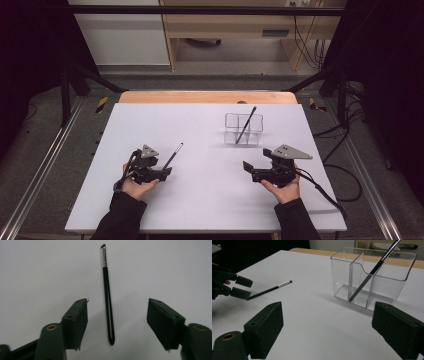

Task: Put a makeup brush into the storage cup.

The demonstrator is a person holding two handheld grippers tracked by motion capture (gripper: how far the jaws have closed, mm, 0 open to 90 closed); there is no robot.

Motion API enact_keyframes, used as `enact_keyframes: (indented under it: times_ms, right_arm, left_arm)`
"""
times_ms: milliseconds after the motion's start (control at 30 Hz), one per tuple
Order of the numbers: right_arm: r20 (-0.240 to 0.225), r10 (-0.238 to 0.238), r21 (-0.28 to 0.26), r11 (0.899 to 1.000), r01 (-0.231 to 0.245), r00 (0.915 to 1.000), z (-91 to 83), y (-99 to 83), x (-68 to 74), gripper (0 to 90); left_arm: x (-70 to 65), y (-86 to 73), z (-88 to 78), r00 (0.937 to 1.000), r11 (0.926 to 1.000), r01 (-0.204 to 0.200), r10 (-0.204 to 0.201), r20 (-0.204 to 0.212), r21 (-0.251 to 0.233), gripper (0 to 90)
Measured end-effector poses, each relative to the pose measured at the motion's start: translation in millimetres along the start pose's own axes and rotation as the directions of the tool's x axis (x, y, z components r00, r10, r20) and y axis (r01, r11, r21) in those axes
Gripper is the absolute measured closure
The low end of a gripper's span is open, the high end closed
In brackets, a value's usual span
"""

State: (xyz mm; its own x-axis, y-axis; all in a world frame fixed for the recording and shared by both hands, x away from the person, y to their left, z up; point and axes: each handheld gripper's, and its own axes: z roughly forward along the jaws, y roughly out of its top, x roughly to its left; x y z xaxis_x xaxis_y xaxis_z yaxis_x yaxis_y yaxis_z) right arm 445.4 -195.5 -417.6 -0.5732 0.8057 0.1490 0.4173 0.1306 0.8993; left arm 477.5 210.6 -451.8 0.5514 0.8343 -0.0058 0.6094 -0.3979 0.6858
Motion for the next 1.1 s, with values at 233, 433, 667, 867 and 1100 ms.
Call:
enact_keyframes:
  times_ms: [233, 433, 667, 867, 1100]
  right_arm:
    - [-0.001, 0.001, -0.006, 1.000, -0.001, 1.0000, -1.2, 0.9, -0.4, 11.4]
    - [-0.008, 0.005, -0.007, 1.000, -0.005, 1.0000, -3.2, 2.4, -1.4, 12.6]
    - [-0.004, -0.005, 0.001, 1.000, 0.005, 1.0000, -2.7, 3.1, -0.9, 12.6]
    - [-0.003, -0.007, 0.006, 1.000, 0.007, 1.0000, -1.6, 3.4, -0.1, 12.4]
    - [-0.002, -0.008, 0.013, 1.000, 0.008, 1.0000, -0.8, 3.1, -0.2, 12.4]
  left_arm:
    - [6.2, 10.1, -6.5, 1.0000, 0.9999, -0.009, 0.009, -0.003, 0.006, 21.3]
    - [7.1, 20.6, -6.3, 0.9993, 0.9990, -0.036, 0.036, 0.004, 0.027, 21.2]
    - [6.9, 34.0, 5.2, 0.9977, 0.9946, -0.067, 0.067, 0.007, 0.079, 20.8]
    - [8.0, 39.1, 18.2, 0.9962, 0.9882, -0.086, 0.087, -0.001, 0.127, 20.7]
    - [8.5, 41.7, 31.6, 0.9952, 0.9836, -0.097, 0.097, 0.002, 0.152, 22.9]
